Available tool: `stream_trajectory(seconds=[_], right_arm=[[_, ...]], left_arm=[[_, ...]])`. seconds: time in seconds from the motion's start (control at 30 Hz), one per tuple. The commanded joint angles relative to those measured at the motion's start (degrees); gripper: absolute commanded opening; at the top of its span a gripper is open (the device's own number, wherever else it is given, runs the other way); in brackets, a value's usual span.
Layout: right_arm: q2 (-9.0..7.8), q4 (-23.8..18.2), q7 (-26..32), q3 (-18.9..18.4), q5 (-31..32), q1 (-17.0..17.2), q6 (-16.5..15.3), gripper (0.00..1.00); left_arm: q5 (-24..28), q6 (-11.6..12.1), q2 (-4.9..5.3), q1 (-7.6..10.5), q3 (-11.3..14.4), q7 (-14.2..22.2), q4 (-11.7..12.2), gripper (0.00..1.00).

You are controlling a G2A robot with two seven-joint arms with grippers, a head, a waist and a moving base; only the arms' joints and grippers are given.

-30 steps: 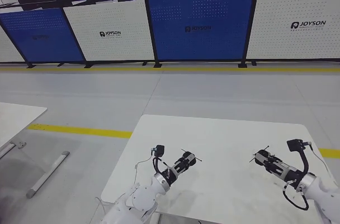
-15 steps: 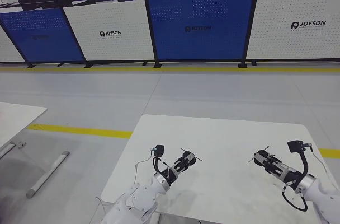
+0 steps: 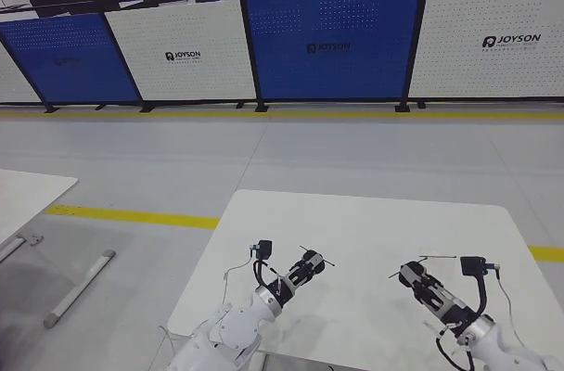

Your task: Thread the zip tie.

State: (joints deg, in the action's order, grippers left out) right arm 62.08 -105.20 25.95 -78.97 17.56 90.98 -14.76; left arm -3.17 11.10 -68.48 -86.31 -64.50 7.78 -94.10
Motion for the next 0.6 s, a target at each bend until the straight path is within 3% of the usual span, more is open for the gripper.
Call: stream_trajectory(seconds=[0.0, 0.2, 0.27, 0.33, 0.43, 0.57], right_arm=[[0.00, -0.01, 0.00, 0.00, 0.01, 0.01, -0.01, 0.00], [0.02, 0.00, -0.29, -0.03, 0.03, 0.01, 0.18, 0.00], [0.19, -0.40, -2.77, 0.25, 0.83, 0.11, 1.30, 0.00], [0.53, -0.91, -5.06, 1.59, 0.52, 0.05, 2.18, 0.00], [1.20, -1.77, -11.60, 4.84, 4.87, 0.32, 4.39, 0.00], [2.08, -0.38, -17.79, 9.01, 6.23, 0.84, 4.24, 0.00]], left_arm=[[0.00, 0.00, 0.00, 0.00, 0.00, 0.00, 0.00, 0.00], [0.00, 0.00, 0.00, 0.00, 0.00, 0.00, 0.00, 0.00], [0.00, 0.00, 0.00, 0.00, 0.00, 0.00, 0.00, 0.00], [0.00, 0.00, 0.00, 0.00, 0.00, 0.00, 0.00, 0.00], [0.00, 0.00, 0.00, 0.00, 0.00, 0.00, 0.00, 0.00], [0.00, 0.00, 0.00, 0.00, 0.00, 0.00, 0.00, 0.00]])
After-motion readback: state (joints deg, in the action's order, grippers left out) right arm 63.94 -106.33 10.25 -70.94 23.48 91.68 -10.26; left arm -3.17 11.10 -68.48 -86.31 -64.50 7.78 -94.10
